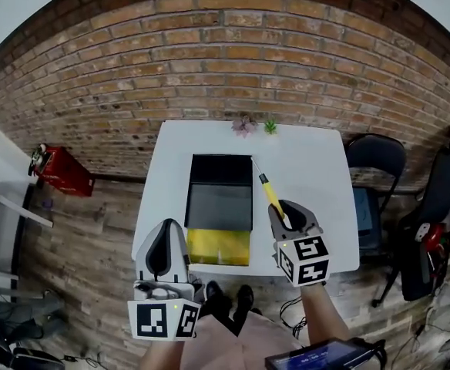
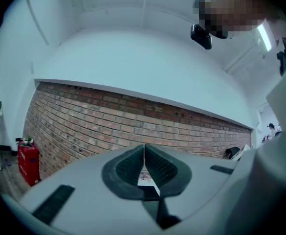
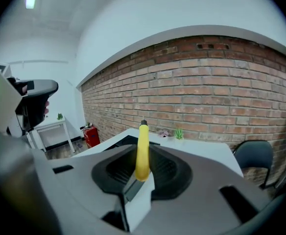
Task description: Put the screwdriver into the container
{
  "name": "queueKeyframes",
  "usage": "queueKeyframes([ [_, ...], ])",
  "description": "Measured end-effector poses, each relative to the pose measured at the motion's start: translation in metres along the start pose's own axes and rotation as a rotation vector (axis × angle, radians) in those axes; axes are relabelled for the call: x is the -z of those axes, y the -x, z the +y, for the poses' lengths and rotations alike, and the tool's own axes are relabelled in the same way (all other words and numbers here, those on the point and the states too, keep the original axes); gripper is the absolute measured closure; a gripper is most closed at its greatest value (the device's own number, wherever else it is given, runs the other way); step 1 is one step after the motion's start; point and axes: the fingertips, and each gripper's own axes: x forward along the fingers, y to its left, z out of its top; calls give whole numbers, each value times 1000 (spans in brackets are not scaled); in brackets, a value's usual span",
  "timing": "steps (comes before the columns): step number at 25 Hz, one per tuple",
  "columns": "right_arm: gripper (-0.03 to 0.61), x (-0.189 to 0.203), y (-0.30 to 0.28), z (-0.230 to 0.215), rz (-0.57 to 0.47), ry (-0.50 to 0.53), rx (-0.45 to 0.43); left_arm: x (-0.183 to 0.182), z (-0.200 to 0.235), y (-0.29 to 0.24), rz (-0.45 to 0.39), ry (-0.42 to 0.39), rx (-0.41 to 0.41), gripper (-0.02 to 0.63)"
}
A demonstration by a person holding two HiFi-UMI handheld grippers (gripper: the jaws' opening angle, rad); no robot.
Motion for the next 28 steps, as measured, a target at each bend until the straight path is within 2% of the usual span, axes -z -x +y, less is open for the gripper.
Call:
queueKeyframes([
  [5, 500, 14, 4, 49, 29, 27, -62, -2, 25, 39, 2, 12, -33, 600],
  [14, 500, 83, 22, 124, 145, 49, -120, 25, 58, 98, 73, 40, -24, 600],
  [22, 500, 129, 41, 144, 235, 44, -143, 38, 53, 118, 104, 55, 10, 600],
  [28, 500, 152, 34, 143, 300, 65, -168, 55, 58, 121, 130, 71, -10, 600],
])
